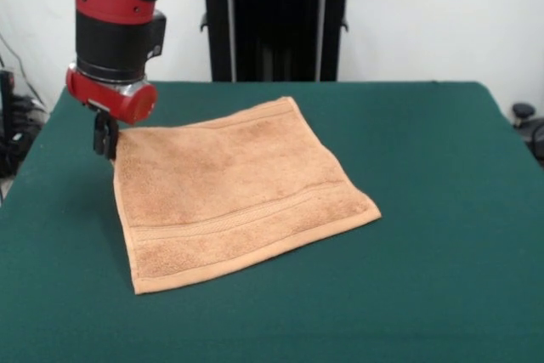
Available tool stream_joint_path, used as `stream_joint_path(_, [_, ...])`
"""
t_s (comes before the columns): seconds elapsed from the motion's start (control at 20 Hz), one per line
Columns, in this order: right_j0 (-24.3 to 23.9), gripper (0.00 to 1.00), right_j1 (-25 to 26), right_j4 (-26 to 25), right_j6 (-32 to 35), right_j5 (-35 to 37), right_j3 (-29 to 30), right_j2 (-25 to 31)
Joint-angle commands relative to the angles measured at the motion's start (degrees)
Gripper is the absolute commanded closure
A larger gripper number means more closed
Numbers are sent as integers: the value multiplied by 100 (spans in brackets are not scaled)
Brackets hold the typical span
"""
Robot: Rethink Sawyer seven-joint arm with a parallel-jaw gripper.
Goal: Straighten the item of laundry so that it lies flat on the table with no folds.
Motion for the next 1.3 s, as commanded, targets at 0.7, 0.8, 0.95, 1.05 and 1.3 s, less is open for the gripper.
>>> stream_joint_path(0.7, [63,100,314,-582,-1371,368,445,745])
stream_joint_path(0.8, [117,100,312,-616,-1296,364,451,696])
stream_joint_path(0.95, [200,100,306,-656,-1139,329,457,607])
stream_joint_path(1.05, [186,100,334,-707,-1138,246,467,633])
stream_joint_path(1.3, [178,100,346,-698,-1122,270,454,662])
